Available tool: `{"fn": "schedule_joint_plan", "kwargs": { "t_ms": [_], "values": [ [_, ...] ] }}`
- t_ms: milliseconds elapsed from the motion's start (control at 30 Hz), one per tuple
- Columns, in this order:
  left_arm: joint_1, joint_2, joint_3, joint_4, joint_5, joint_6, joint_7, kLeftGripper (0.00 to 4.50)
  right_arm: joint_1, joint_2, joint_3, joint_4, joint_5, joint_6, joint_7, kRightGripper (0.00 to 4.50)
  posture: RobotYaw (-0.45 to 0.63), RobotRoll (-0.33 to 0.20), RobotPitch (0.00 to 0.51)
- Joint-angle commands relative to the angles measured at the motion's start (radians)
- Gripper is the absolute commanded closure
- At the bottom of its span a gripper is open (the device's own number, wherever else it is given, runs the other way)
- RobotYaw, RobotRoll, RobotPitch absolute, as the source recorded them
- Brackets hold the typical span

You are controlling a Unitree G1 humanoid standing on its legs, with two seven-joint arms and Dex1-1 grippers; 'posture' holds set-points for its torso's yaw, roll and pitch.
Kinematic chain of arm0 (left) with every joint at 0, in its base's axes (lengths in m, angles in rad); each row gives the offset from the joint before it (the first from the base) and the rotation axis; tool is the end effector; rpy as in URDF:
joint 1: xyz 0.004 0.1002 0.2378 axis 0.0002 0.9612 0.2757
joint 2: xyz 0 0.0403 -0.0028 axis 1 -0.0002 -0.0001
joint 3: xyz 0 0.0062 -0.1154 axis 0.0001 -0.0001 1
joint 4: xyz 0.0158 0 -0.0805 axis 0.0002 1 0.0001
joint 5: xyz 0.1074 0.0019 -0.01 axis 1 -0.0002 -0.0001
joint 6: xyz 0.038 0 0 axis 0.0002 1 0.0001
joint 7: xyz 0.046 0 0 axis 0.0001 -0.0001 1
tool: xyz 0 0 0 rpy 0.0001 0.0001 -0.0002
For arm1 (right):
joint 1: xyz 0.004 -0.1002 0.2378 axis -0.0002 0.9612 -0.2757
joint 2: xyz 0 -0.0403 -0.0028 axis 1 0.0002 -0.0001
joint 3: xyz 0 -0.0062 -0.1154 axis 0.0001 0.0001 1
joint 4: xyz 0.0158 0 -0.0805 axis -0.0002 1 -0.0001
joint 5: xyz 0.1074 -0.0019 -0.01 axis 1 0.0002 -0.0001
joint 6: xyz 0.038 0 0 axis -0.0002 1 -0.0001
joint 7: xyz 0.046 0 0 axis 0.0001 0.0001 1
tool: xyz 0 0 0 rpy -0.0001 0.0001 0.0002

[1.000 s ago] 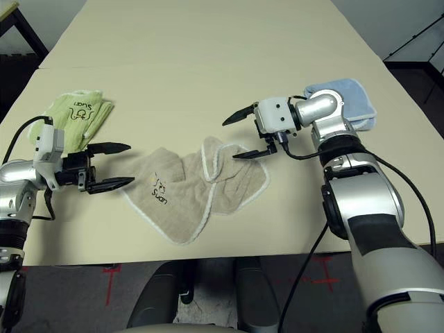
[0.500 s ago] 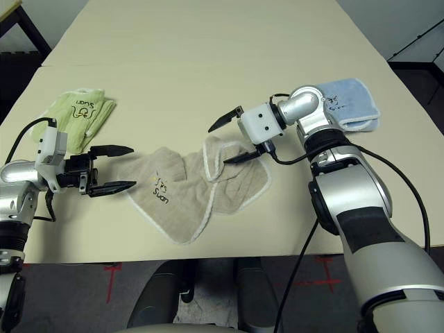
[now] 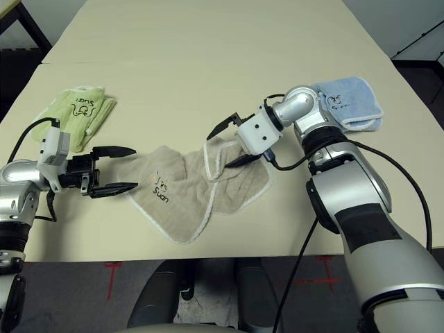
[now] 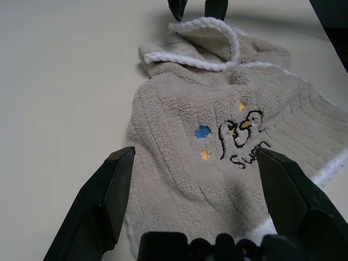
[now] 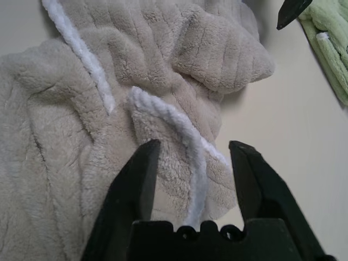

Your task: Fold the towel and set it aside.

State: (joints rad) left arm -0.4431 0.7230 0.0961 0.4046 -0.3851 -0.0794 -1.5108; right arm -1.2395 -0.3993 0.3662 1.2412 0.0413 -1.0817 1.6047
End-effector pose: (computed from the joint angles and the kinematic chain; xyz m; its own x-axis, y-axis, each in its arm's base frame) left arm 0.2819 0.3157 0.1462 0.3032 -0.9266 -0.2225 0.9347 0.2437 0.2588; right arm 0.3734 -0.1593 0.2255 -0.0266 0.7946 -0.6066 -0.4887 -0.5397 -0.6855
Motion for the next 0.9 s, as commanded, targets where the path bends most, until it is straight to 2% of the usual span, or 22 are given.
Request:
{"fn": "schedule_joint_plan", "kwargs": {
  "t_ms": [33,167,200,400,567,833,900],
  "values": [
    [0.016,0.008,-0.019,-0.009,0.010,-0.003,-0.010,0.00,-0.011,0.004,0.038,0.004,0.022,-0.016,0.010,2.78,0.08,0.000,0.208],
    [0.012,0.011,-0.027,-0.002,0.016,-0.002,-0.013,0.00,-0.015,0.005,0.093,0.000,0.036,-0.018,0.010,4.28,0.08,0.000,0.206],
    [0.011,0.012,-0.029,0.000,0.016,-0.001,-0.013,0.00,-0.015,0.005,0.109,-0.001,0.040,-0.019,0.010,4.48,0.08,0.000,0.206],
    [0.010,0.017,-0.033,0.005,0.015,0.003,-0.013,0.00,-0.023,-0.002,0.125,-0.001,0.080,-0.002,0.010,4.48,0.09,0.000,0.201],
    [0.017,0.015,-0.026,-0.004,0.009,0.017,0.002,0.00,-0.035,0.001,-0.008,0.019,0.114,0.073,-0.007,4.48,0.07,0.000,0.200],
    [-0.030,-0.021,-0.007,0.008,0.030,0.049,0.178,0.00,0.046,-0.041,-0.213,0.002,0.095,0.227,-0.274,4.48,0.04,0.000,0.199],
    [-0.051,-0.041,-0.021,0.006,0.030,0.058,0.205,0.00,0.080,-0.039,-0.255,-0.020,0.084,0.263,-0.417,4.48,0.03,0.000,0.198]
  ]
}}
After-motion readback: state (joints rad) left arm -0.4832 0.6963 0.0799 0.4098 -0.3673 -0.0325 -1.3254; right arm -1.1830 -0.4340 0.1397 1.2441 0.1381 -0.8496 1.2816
